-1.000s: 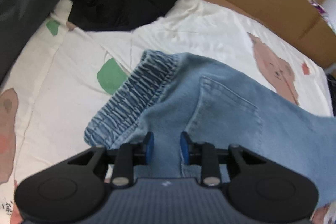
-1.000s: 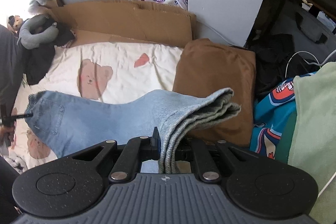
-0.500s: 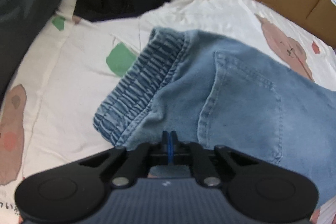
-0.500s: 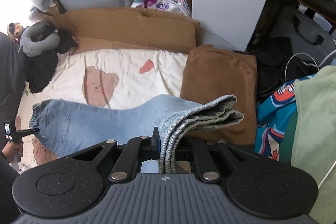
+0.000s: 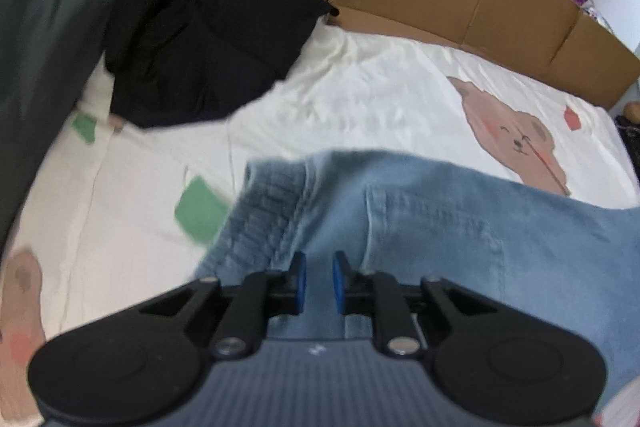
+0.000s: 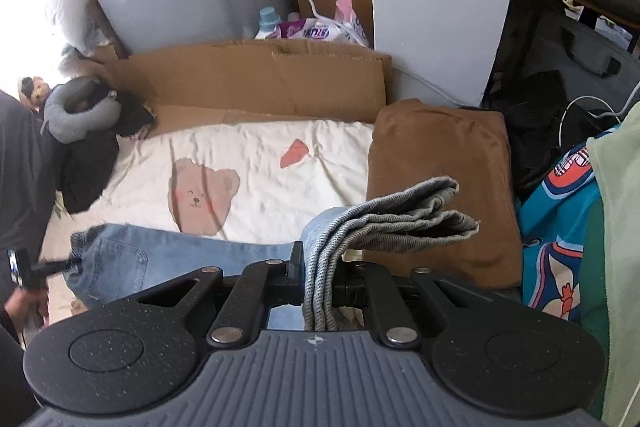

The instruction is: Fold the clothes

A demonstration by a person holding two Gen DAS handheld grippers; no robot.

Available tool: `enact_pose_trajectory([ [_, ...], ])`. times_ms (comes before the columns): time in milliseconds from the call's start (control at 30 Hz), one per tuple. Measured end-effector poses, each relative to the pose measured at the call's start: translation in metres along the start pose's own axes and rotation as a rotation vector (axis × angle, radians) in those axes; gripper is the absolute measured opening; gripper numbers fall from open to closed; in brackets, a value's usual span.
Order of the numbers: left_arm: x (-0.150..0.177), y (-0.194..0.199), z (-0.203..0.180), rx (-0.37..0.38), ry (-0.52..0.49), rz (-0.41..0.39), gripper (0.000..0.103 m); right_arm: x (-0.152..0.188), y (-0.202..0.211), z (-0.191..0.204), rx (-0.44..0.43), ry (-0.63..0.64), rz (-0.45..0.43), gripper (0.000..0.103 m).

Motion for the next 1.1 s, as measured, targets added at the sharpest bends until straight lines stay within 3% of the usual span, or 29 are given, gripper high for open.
enact_pose_trajectory([
  [133,-0.024,-0.021,0.002,0.001,-0.002,-0.008,0.015,0.001,-0.007,0.004,-0.017,-0.011,0.009,0.008],
  [267,-0.036,-0.045,0.013,-0.023,0.012,0.048,0.014,0.003,-0.008,0.011,-0.038,0.003,0.011,0.008],
  [400,-0.030,-0.064,0.022,-0.031,0.022,0.127,0.003,0.006,-0.008,0.010,-0.040,-0.002,0.015,0.008],
  [533,-0.029,-0.074,0.031,-0.014,0.095,0.134,0.003,0.008,-0.008,0.011,-0.038,0.001,0.013,0.008],
  [867,-0.040,-0.059,0.012,-0.102,0.045,0.200,0.004,0.005,-0.003,0.017,-0.062,0.007,-0.001,0.008],
  [933,-0.046,-0.044,-0.004,-0.092,0.004,0.182,0.018,0.002,0.001,0.017,-0.071,0.005,-0.014,0.008],
  [1100,-0.057,-0.008,-0.061,-0.002,-0.046,0.096,0.034,-0.003,0.010,0.019,-0.098,0.001,-0.043,0.009],
])
Point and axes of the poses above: each gripper's, at about its wrist camera, not at the fingertips, and y roughly against the way its jaws point, z to its left, x to its underside, the point moved 9 cm from there along -y, roughly the way its jaws point, and after that the axes turned 4 degrees about x, right-handed, at the moved point
